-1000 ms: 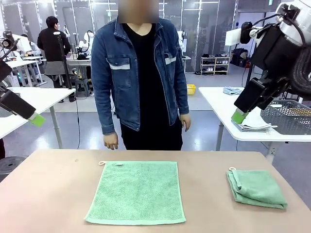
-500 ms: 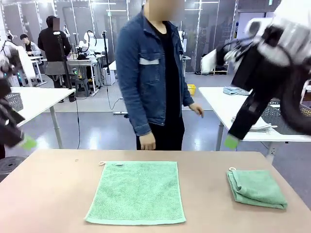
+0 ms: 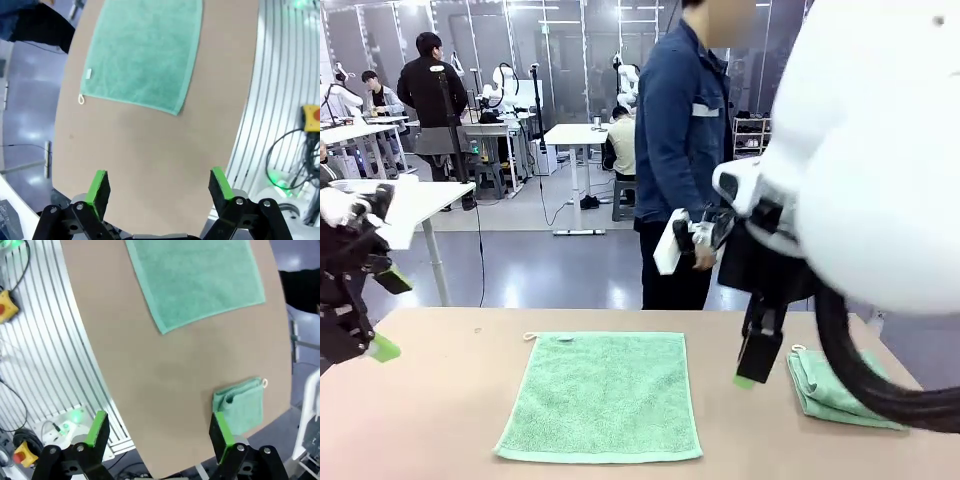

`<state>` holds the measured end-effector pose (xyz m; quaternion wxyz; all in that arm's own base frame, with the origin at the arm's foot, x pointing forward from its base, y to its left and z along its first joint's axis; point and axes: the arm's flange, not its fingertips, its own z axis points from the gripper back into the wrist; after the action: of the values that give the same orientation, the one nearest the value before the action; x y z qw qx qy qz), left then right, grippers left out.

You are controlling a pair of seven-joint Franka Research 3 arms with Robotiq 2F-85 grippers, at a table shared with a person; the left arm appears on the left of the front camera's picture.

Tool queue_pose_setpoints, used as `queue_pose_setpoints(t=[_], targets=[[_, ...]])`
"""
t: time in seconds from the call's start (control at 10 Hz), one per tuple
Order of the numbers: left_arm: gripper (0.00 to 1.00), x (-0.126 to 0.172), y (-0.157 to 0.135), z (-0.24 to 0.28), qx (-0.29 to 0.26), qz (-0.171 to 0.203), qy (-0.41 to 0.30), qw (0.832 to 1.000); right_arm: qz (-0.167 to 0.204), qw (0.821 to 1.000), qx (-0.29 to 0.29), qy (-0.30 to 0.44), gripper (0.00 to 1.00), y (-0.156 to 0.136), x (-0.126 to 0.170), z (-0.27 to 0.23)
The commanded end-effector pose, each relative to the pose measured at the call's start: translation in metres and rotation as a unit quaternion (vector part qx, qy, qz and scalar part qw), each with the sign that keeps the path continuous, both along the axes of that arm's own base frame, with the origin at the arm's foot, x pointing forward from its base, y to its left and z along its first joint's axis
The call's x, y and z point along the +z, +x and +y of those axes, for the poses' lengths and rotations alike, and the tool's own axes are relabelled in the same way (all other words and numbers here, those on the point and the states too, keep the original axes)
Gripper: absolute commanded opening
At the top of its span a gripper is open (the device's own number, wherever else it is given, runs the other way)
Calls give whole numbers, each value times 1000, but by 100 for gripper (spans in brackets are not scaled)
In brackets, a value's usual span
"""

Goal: Fold the towels and place them in the basket.
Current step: When a person lays out a Towel with hook on the table, fold it in half twice.

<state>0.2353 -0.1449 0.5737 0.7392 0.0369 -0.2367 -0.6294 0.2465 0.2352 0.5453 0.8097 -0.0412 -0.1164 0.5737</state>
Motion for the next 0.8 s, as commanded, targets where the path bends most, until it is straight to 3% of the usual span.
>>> queue_pose_setpoints(t=[0.0, 0.2, 0.3, 0.4, 0.7], targets=[[100, -86, -2, 0, 11, -31, 32, 999, 9, 999, 38, -17, 100, 17, -26, 15], [100, -133, 6, -16, -10, 2, 45, 999, 42, 999, 26, -23, 100, 24, -53, 18], [100, -149, 11, -19, 3, -8, 54, 999, 48, 998, 18, -25, 100, 25, -63, 19], [100, -164, 12, -18, -3, 6, 49, 999, 59, 998, 19, -20, 100, 28, -71, 20], [100, -184, 17, -13, 13, 29, 44, 999, 65, 998, 0, -27, 100, 35, -79, 16]])
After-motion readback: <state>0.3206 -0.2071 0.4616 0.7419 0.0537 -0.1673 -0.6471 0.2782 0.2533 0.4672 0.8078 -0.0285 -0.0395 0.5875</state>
